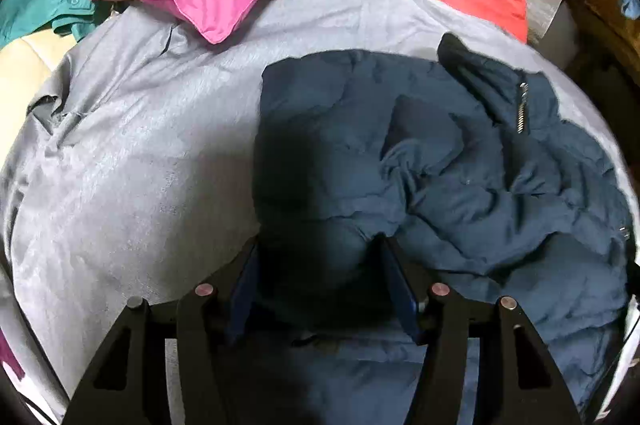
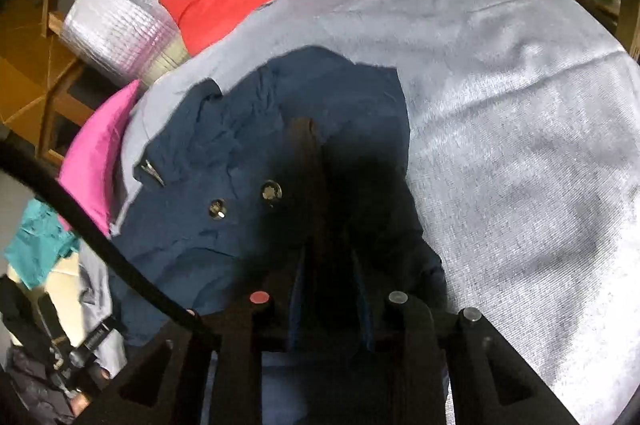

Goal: Fold large clothes

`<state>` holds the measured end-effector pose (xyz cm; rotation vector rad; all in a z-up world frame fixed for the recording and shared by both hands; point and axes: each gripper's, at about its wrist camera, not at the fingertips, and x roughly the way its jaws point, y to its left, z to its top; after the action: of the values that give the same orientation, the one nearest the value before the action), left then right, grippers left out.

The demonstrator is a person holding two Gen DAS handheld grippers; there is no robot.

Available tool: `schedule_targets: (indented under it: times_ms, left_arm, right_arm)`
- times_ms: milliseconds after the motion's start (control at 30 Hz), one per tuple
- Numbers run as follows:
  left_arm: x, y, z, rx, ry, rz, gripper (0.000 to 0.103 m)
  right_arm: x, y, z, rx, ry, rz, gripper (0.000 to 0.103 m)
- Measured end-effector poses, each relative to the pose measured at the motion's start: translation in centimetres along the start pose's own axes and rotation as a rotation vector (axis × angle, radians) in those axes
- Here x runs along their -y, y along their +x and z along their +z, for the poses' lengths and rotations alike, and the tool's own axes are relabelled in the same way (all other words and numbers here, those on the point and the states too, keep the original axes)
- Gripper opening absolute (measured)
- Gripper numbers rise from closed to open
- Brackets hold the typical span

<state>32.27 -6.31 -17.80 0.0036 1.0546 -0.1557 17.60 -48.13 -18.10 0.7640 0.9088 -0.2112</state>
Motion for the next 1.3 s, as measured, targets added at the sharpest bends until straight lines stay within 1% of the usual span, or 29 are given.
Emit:
schedule_targets:
  times_ms: [67,167,233,267,333,400,467,500,600,633,733,800,900,967,1067,1133,1200,1233,1267,1300]
  left_arm:
    - [-0.4,-0.9,0.3,0.025,-0.023,-0.019,0.061]
    - [-0.6,-2.4,0.9,0.104,-0.022,-0.021,0.061]
    - [-0.5,-2.7,1.3,0.128,-0.014,-0.018,0.062]
    - [-0.2,-2.5,1.4,0.128,-0.009,-0.02,0.063]
    - [0.5,-1.6,1.8,0.11,0.006,-0.018,0.063]
    - [0.9,0.0,2.0,0.071,0.024,0.006,0.063]
    - [1.1,1.5,1.6,0.023,0.038,0.041,0.067]
    - [1.0,1.9,1.4,0.013,0.037,0.047,0.07]
    - [0.7,1.7,1.5,0.013,0.026,0.035,0.07]
    - [0.6,1.4,1.5,0.017,0.023,0.031,0.07]
    - [0.2,0.4,1.4,0.038,0.003,0.011,0.07]
    - [0.4,-0.6,1.0,0.057,0.003,-0.008,0.07]
    - [1.3,-2.2,0.3,0.101,0.038,-0.038,0.07]
    - [2.5,-3.0,-0.4,0.128,0.078,-0.063,0.071]
    - [4.3,-2.9,-0.8,0.138,0.131,-0.081,0.071]
    - [5.3,-2.5,-1.0,0.118,0.152,-0.077,0.072]
    - [5.9,-0.9,-1.0,0.061,0.155,-0.059,0.072]
    - [6.0,-0.1,-1.1,0.032,0.157,-0.047,0.072]
    - [6.1,0.4,-1.0,0.026,0.159,-0.043,0.072]
    - [6.1,0.4,-0.9,0.024,0.162,-0.041,0.072]
  right_arm:
    - [0.2,-1.1,0.5,0.04,0.022,0.041,0.026]
    - [-0.5,-2.4,1.5,0.15,-0.001,0.049,0.026]
    - [-0.9,-2.2,2.6,0.201,-0.009,0.055,0.026]
    - [-1.0,-1.4,3.1,0.207,0.002,0.054,0.026]
    - [-0.7,-0.1,3.5,0.189,0.024,0.057,0.026]
    - [0.1,1.7,3.9,0.149,0.039,0.041,0.026]
    - [0.5,3.7,4.3,0.112,0.058,0.033,0.025]
    - [0.7,4.2,4.5,0.109,0.07,0.044,0.025]
    - [1.1,3.9,4.9,0.098,0.098,0.08,0.025]
    - [1.3,3.0,5.1,0.098,0.105,0.089,0.025]
    - [1.2,1.4,4.8,0.112,0.101,0.097,0.03]
    - [1.4,-0.4,4.0,0.127,0.089,0.11,0.041]
    - [0.6,-2.1,2.4,0.12,0.03,0.128,0.041]
    - [-0.3,-2.4,1.6,0.101,-0.025,0.144,0.041]
    - [-2.2,-2.0,0.2,0.068,-0.101,0.153,0.041]
    - [-3.1,-0.9,-0.4,0.038,-0.133,0.134,0.041]
    - [-3.3,0.8,-0.6,-0.021,-0.138,0.112,0.04]
    - [-3.2,1.4,-0.6,-0.043,-0.136,0.101,0.038]
    - [-3.1,2.2,-0.5,-0.07,-0.135,0.094,0.037]
    - [-3.0,2.3,-0.4,-0.078,-0.137,0.096,0.037]
